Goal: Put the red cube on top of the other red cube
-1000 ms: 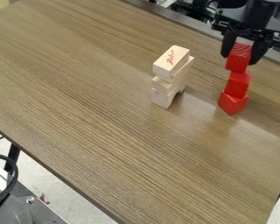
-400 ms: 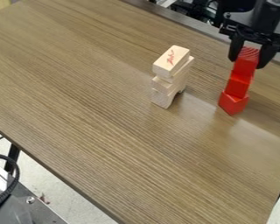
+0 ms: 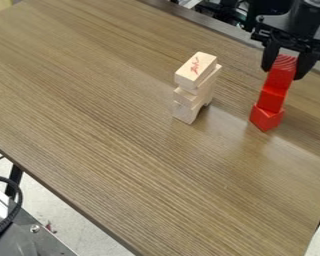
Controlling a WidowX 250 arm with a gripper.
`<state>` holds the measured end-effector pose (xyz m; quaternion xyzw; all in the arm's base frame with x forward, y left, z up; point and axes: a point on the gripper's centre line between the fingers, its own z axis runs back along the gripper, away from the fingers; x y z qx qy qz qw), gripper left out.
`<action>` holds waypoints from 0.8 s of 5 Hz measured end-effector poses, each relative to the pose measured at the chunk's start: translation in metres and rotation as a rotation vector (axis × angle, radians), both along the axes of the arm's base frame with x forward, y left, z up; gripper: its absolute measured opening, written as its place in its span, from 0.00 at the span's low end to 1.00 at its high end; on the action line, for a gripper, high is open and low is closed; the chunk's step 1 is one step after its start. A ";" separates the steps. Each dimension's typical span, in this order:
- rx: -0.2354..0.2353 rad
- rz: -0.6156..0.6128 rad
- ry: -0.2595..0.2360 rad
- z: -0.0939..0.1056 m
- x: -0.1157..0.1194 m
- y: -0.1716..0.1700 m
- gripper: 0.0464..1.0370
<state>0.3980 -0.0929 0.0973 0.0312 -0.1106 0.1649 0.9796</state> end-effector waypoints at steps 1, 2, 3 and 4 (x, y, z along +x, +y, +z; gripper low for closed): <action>-0.009 0.008 0.014 -0.001 -0.001 0.004 0.54; -0.021 0.009 0.033 -0.002 -0.008 0.006 0.54; -0.017 0.008 0.037 -0.002 -0.012 0.009 0.54; -0.016 0.009 0.042 -0.002 -0.013 0.010 0.59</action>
